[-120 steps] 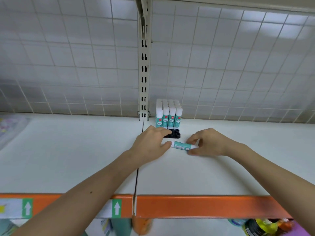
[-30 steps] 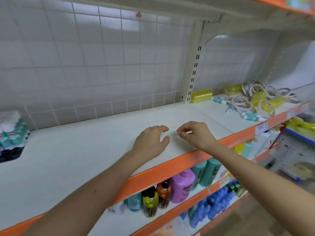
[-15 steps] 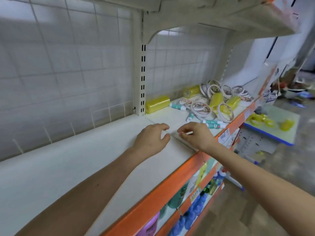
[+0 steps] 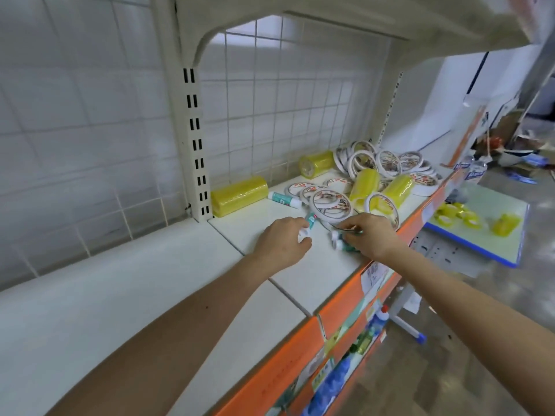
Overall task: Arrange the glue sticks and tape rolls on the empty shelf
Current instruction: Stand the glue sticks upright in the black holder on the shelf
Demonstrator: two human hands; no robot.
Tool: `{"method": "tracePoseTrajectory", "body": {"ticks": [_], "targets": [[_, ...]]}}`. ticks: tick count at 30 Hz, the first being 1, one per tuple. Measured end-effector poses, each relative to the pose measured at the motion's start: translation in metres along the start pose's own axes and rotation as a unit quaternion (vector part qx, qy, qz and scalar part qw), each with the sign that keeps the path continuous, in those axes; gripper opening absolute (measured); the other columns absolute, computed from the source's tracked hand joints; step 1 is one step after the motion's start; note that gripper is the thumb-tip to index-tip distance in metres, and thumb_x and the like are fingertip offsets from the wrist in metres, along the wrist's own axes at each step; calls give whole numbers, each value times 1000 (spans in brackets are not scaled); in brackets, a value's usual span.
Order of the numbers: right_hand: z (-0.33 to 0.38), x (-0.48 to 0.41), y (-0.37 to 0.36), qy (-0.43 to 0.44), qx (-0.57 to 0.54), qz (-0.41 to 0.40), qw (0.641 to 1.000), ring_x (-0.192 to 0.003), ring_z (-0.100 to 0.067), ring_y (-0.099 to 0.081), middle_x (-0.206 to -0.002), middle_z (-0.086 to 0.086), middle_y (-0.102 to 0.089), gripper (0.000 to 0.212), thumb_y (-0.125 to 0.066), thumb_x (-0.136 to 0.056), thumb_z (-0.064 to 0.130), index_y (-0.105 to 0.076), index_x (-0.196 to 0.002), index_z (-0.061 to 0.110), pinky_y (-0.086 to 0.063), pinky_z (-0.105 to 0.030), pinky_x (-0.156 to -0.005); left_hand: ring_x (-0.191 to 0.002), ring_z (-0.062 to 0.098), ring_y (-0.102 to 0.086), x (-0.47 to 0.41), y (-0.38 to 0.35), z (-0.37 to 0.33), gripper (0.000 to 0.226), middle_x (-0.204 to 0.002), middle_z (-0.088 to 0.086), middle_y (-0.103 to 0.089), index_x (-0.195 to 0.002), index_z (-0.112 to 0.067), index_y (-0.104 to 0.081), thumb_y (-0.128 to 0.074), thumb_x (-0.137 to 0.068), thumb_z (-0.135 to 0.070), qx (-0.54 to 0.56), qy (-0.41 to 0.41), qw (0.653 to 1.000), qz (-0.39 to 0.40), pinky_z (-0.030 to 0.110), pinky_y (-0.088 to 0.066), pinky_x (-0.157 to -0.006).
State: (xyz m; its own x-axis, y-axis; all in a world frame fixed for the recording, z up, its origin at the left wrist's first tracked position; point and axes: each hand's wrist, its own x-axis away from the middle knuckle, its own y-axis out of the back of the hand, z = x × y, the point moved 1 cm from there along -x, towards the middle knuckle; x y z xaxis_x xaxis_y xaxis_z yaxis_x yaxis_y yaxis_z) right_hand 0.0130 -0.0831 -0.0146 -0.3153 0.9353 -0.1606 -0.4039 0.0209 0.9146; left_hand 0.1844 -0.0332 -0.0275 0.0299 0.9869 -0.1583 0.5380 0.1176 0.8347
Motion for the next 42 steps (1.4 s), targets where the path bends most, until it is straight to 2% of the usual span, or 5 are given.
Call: {"method": "tracePoseTrajectory", "body": {"ticks": [5,10,24,30,42], "targets": [[-16,-20,9,35,27,86,995,-106,-18,-57,-113,-5,-66,29,-60,-87,26,-64,-114,16,-40,-19,-82,-121,23,-47,-27,-20,-5,39,-133,5,-51,-129,-18,-52,-51,-91,-25,-45,5,999,21,28,-36,-99],[-24,-36,11,92,39,130,987,-102,-21,-59,-111,-9,-66,25,-59,-87,21,-67,-106,7,-45,-33,-91,-109,26,-54,-45,-32,-12,28,-118,11,-61,-118,-15,-60,-51,-91,-19,-84,39,995,-26,30,-41,-90],[-16,-45,10,199,-8,107,974,-99,-19,-59,-105,-4,-69,21,-58,-87,21,-69,-104,16,-43,-25,-80,-97,30,-58,-14,-22,-6,26,-108,8,-68,-106,-18,-67,-51,-88,-10,-67,112,981,-145,29,-41,-81],[47,-40,-1,274,-47,93,956,-92,-16,-60,-100,-3,-71,19,-58,-86,20,-71,-99,15,-31,-16,-56,-98,26,-60,43,8,15,25,-110,5,-68,-106,-18,-68,-52,-88,-11,-70,164,966,-188,24,-41,-81],[246,86,-63,408,-141,166,887,-84,-14,-57,-98,-4,-68,15,-60,-86,21,-71,-94,15,-36,-21,-72,-94,28,-62,289,103,72,23,-108,3,-70,-102,-17,-69,-55,-85,-9,-121,296,908,-270,28,-40,-82]]}}
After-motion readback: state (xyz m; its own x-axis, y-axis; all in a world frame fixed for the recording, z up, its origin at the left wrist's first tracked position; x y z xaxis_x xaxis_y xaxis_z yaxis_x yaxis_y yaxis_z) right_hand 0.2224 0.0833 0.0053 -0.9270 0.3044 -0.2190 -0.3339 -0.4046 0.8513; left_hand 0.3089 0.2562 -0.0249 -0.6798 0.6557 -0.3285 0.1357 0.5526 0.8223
